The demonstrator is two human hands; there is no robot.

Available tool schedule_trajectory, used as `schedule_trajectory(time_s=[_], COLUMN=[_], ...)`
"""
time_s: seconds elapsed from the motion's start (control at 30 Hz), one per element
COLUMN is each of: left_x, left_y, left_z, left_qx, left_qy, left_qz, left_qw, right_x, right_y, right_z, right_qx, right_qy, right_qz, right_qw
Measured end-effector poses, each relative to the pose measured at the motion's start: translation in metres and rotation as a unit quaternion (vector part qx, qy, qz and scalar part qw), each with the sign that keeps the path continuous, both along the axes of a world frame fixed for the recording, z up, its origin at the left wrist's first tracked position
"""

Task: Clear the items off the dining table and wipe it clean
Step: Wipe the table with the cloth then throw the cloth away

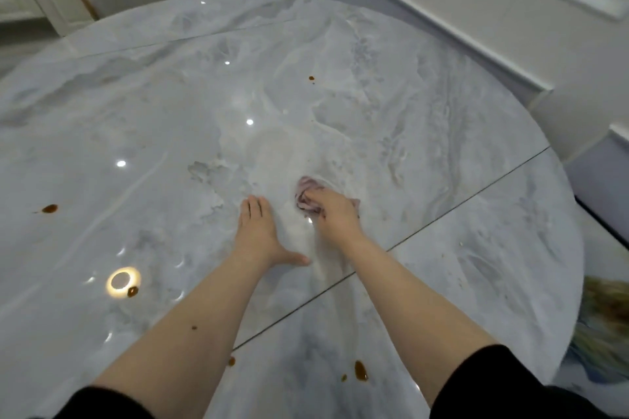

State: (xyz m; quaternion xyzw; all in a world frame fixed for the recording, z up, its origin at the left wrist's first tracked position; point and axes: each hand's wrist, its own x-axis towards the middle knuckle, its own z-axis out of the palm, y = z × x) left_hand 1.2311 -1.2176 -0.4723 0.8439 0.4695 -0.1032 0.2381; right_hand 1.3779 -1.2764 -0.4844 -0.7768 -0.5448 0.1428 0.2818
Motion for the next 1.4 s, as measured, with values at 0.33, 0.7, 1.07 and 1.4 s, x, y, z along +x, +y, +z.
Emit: schedule_trajectory(time_s=[0.33, 0.7, 1.07, 1.4], left_x=[-0.042, -0.056, -0.071, -0.066], left_y=[0.016, 0.027, 0.023, 0.020], left_z=[0.013, 0.012, 0.017, 0.022], left_qx=[-0.003, -0.030, -0.038, -0.022], left_qy=[0.071, 0.081, 0.065, 0.081], left_qz=[-0.070, -0.103, -0.168, -0.172], left_qw=[0.995, 0.991, 0.983, 0.982], right_x=[0.027, -0.078, -0.024, -0.064], right_y=[-0.013, -0.047, -0.030, -0.060], right_z=[0.024, 0.001, 0.019, 0.026], right_qx=[-0.050, -0.097, -0.148, -0.034], right_qy=[-0.044, -0.002, -0.022, 0.112], right_qz=[-0.121, 0.084, -0.075, -0.058], right_qw=[0.990, 0.992, 0.986, 0.991])
